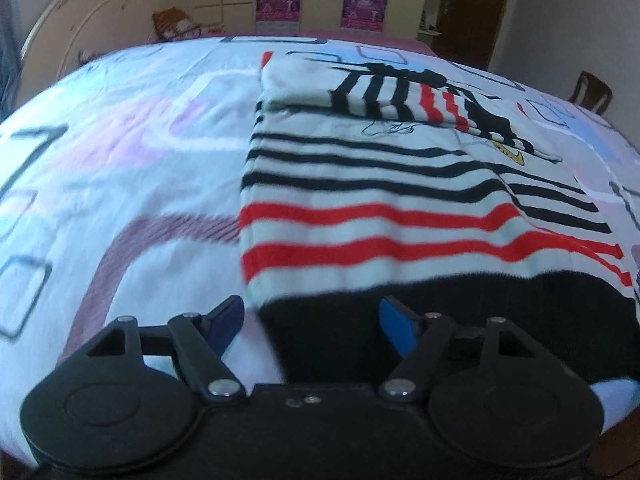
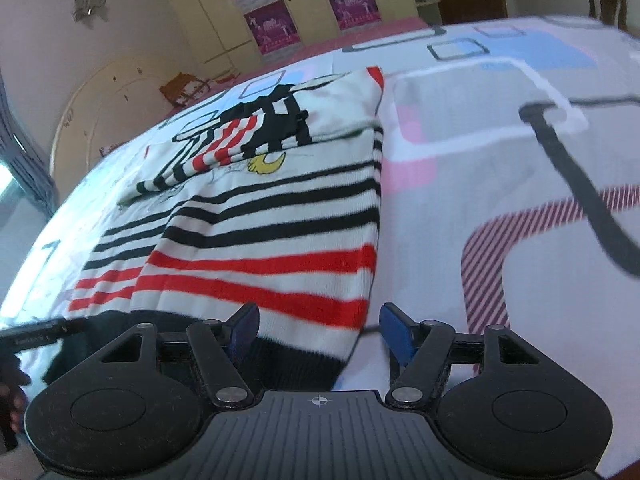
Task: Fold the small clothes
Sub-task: 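Grasp the black hem band with both tools and lift it toward the collar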
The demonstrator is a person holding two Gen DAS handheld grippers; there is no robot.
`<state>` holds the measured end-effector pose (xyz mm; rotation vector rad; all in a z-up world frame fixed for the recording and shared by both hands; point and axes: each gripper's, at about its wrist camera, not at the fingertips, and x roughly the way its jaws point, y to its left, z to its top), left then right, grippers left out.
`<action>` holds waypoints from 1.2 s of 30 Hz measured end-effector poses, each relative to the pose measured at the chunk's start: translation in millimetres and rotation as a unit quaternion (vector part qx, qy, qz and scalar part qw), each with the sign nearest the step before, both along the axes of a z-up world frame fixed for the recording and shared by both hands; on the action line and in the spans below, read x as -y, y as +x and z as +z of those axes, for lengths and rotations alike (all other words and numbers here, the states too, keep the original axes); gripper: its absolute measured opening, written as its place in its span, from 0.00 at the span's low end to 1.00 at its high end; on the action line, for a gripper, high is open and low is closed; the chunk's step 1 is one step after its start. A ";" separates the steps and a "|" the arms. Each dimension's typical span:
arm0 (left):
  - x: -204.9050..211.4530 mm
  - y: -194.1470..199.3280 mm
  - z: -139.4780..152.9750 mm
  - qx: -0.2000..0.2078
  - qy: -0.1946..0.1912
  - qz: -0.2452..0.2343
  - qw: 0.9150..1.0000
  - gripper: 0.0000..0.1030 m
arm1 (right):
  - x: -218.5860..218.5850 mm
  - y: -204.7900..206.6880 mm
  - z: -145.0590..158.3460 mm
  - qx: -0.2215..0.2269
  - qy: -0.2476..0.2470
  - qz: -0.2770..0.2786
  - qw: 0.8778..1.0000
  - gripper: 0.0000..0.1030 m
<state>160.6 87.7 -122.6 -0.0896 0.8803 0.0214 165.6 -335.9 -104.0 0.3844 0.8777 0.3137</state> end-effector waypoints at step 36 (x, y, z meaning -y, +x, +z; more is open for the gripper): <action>-48.9 -13.5 -25.4 0.038 -0.361 0.023 0.932 0.50 | 11.1 -14.7 -30.3 -0.067 0.222 0.002 0.973 0.47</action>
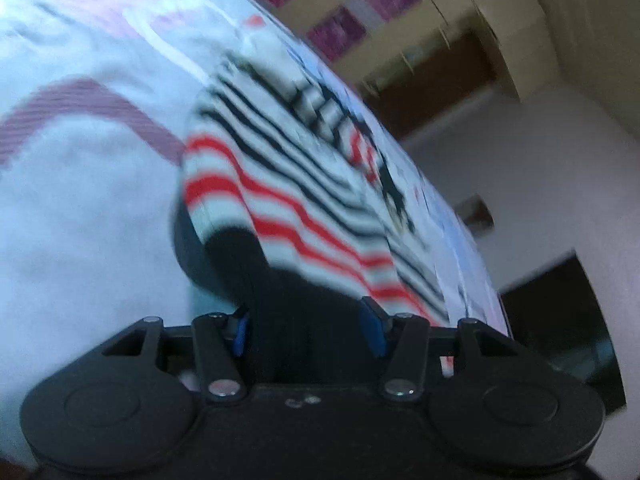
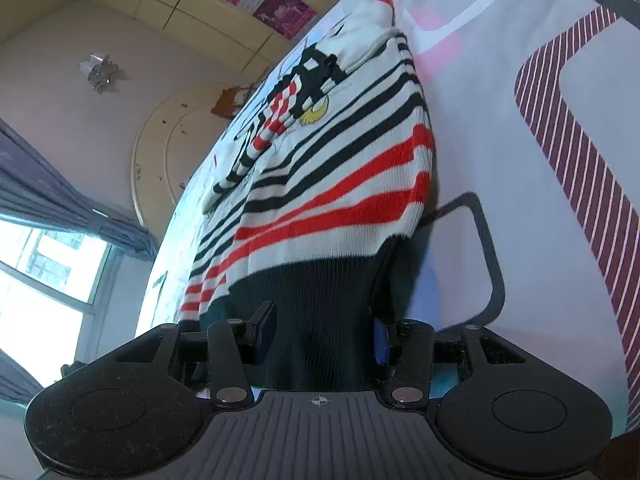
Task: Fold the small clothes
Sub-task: 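Grasp the black hem band with both tools and lift it toward the collar, then carry the held hem band over the sweater toward the black collar with both tools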
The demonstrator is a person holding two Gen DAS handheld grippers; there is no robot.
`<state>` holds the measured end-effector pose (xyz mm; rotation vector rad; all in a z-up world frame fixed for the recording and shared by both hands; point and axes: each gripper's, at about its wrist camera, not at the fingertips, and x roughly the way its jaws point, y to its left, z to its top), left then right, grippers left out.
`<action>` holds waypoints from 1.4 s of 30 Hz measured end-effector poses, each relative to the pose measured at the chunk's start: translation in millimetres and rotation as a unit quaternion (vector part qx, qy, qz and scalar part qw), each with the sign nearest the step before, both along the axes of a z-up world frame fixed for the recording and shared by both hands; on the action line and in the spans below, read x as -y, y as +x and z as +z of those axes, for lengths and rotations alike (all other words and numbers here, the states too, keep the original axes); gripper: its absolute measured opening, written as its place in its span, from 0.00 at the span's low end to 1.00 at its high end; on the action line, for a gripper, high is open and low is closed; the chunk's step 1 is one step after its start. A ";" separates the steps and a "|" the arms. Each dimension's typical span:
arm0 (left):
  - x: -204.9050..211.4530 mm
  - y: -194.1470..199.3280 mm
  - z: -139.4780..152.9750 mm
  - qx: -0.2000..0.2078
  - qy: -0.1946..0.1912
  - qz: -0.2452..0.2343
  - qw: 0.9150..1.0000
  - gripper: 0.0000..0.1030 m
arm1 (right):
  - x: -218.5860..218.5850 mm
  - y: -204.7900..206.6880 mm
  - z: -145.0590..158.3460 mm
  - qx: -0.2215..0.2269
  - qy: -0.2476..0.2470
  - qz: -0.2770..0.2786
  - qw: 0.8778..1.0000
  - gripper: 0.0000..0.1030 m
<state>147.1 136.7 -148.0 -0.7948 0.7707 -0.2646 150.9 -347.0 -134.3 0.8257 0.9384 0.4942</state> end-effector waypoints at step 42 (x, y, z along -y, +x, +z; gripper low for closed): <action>-21.7 34.5 56.3 0.062 -0.020 0.093 0.993 0.06 | 12.2 50.1 75.5 0.123 -0.030 -0.041 0.991 0.04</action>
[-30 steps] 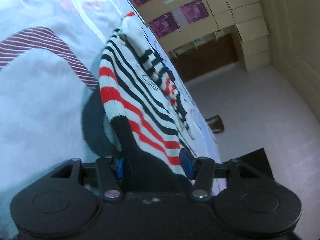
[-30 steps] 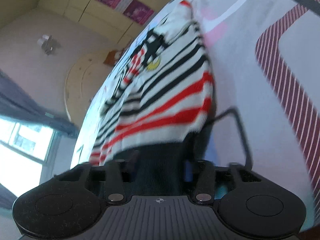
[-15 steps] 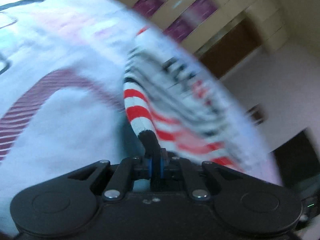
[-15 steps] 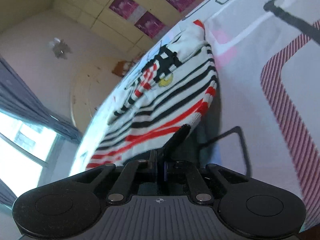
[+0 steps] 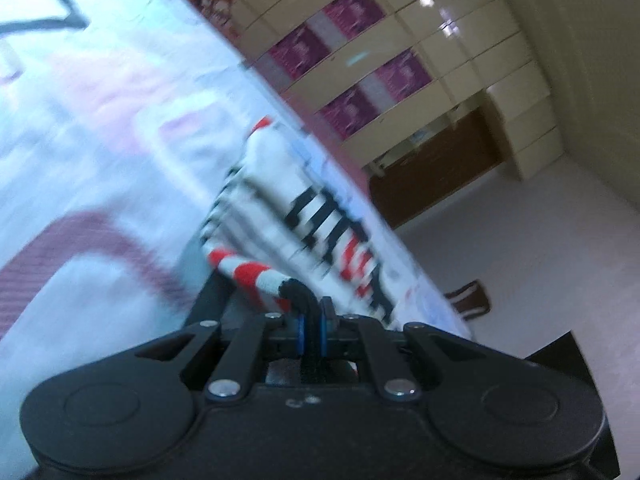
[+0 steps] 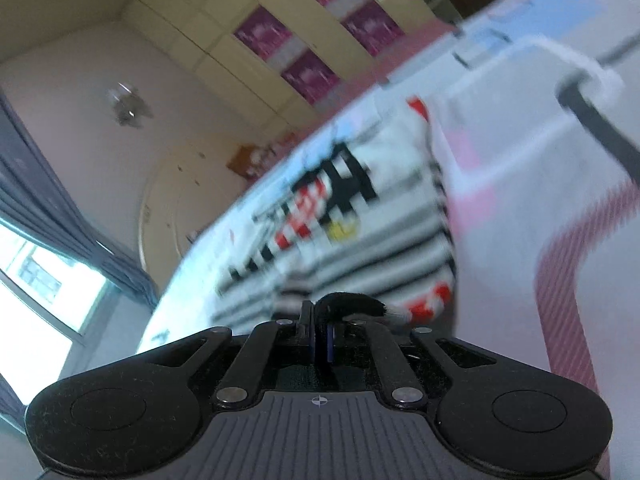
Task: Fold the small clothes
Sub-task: 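Carry the held hem band over the sweater toward the black collar with both tools, then lower the hem band onto the collar and open both tools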
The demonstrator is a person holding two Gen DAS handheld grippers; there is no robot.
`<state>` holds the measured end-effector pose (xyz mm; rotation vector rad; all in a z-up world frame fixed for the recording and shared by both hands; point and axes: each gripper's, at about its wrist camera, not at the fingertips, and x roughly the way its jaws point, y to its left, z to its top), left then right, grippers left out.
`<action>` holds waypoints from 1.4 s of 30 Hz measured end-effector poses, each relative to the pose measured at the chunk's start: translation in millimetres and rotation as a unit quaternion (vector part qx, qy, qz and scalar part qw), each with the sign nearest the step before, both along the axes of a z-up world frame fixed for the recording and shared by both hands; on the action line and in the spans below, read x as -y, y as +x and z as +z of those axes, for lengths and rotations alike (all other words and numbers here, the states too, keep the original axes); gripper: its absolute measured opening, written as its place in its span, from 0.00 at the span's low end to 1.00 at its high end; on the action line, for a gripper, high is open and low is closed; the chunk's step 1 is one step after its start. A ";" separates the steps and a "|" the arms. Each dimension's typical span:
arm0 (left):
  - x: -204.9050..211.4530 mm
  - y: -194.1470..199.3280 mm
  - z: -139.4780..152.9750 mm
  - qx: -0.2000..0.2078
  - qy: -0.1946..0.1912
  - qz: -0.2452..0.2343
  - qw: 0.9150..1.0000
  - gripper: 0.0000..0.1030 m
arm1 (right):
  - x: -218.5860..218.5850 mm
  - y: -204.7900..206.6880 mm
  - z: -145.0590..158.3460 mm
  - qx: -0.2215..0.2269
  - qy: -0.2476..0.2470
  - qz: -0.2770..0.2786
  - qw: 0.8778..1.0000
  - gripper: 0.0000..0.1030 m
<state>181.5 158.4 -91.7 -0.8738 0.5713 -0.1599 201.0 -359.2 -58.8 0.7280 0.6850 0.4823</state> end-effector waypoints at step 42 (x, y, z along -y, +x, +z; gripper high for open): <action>-21.5 324.8 -25.7 -0.033 0.100 -0.079 0.991 0.69 | 5.5 321.0 -32.8 -0.016 -0.037 -0.075 0.996 0.75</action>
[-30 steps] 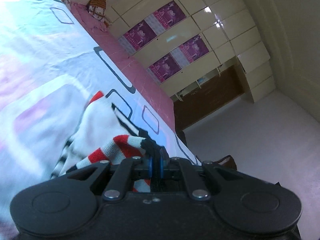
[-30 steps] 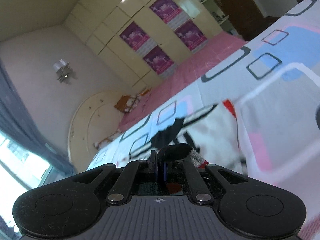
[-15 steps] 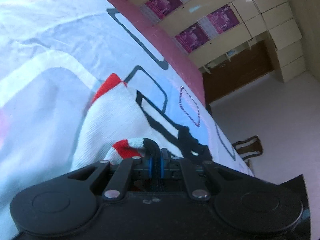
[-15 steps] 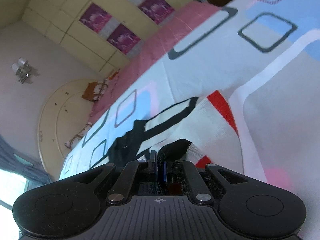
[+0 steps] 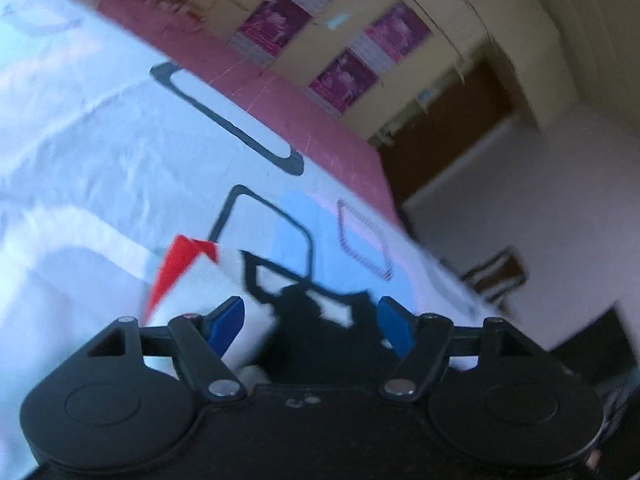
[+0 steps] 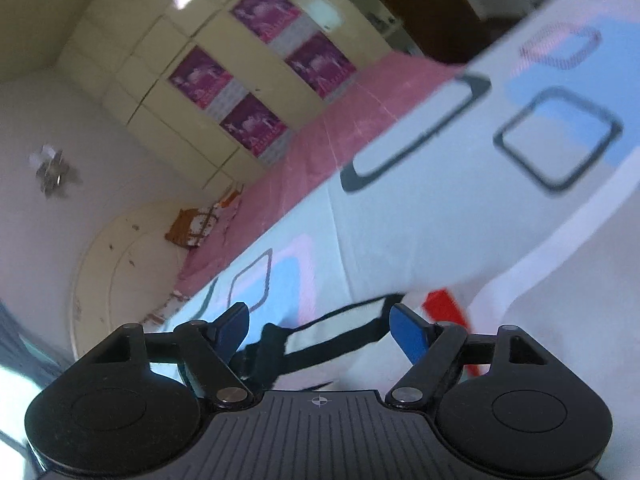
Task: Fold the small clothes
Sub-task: 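Lower the hem band onto the collar and open both tools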
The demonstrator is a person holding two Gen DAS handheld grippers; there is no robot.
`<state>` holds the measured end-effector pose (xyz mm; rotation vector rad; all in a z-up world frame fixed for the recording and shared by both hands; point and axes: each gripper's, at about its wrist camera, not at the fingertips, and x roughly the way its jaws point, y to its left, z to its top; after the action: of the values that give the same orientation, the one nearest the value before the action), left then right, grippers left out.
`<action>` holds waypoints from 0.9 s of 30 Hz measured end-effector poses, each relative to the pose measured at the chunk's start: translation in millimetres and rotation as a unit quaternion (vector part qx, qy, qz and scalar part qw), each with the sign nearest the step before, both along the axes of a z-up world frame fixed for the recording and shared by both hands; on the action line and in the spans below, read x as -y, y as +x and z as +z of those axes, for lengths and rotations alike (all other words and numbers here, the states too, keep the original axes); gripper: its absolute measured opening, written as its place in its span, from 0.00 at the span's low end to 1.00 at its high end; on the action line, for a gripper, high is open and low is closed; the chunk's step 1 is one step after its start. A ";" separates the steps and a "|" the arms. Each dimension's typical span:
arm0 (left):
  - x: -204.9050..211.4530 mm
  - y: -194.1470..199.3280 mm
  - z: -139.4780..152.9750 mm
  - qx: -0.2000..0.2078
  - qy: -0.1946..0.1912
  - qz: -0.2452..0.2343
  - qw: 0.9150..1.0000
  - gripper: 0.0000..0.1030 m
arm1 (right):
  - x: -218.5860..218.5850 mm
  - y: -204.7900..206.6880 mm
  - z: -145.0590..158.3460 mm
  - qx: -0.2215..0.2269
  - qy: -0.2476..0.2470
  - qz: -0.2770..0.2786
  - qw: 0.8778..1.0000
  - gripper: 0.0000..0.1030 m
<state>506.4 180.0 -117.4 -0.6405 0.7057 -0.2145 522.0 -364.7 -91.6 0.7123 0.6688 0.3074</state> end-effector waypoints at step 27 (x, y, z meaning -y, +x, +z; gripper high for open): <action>55.9 28.7 3.9 0.004 0.247 -0.069 0.966 0.04 | -85.7 10.9 -8.1 0.037 -0.305 0.090 0.947 0.03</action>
<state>535.1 124.1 -113.4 -0.1132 0.7603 -0.1604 532.8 -279.0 -99.7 0.0464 0.7101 0.2728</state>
